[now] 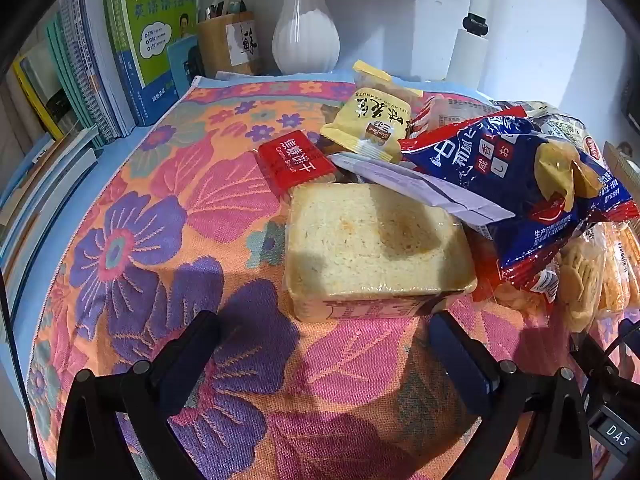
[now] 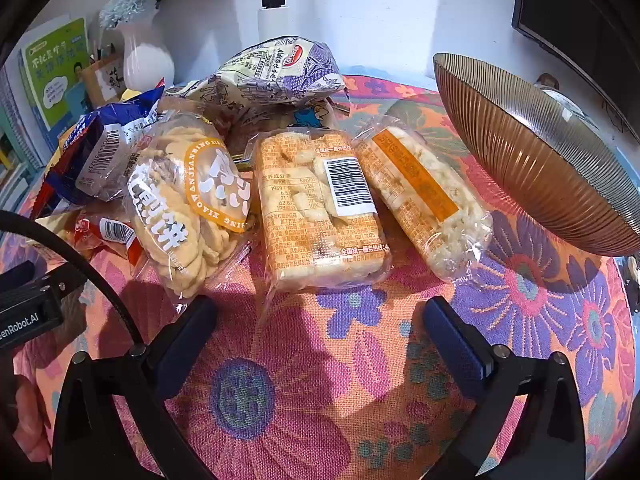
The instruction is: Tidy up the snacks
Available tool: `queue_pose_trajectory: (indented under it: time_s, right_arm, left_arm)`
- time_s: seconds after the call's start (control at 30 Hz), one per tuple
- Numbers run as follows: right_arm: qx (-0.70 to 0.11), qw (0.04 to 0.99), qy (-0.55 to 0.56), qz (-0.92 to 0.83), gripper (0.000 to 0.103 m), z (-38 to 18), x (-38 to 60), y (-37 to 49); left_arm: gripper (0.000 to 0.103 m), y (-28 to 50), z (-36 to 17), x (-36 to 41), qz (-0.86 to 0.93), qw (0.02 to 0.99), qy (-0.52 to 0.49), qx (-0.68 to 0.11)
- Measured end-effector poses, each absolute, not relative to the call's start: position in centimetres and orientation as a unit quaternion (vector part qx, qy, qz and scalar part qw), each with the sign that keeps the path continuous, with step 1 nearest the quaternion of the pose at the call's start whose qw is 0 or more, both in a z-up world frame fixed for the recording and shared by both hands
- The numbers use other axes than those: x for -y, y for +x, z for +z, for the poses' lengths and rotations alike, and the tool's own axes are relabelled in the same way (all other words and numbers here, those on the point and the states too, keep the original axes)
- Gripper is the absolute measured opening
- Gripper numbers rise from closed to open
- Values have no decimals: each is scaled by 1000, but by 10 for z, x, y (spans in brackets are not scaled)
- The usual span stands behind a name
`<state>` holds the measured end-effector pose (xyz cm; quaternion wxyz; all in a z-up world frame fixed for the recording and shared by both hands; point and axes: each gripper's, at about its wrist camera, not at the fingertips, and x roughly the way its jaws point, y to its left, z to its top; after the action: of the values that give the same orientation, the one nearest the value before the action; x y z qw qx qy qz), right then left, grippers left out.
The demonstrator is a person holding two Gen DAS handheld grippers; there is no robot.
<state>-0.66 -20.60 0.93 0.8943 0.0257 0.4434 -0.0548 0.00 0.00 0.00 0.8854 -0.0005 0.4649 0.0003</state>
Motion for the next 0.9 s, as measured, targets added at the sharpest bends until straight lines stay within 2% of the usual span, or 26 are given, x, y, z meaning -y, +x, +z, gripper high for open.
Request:
queue_pose_trajectory:
  time_s: [0.17, 0.3, 0.43, 0.63, 0.77, 0.9]
  right_arm:
    - [-453, 890, 28, -48, 103, 11, 210, -7]
    - [-502, 865, -4, -1, 103, 14, 209, -6]
    - [-499, 866, -9, 26, 103, 13, 216, -17]
    - [-457, 888, -26, 28, 103, 11, 220, -51]
    - [-373, 926, -53, 36, 103, 29, 211, -101]
    - [-310, 947, -72, 38, 103, 56, 211, -121]
  left_arm:
    - [103, 0, 0, -1, -4, 881, 1, -473]
    - [103, -4, -2, -1, -12, 877, 8, -481]
    - [103, -13, -1, 2, -15, 874, 15, -485]
    - [103, -37, 6, -1, -48, 888, 4, -457]
    - [103, -51, 25, -5, -66, 908, -22, -414]
    - [103, -56, 55, 2, -56, 933, 2, -354]
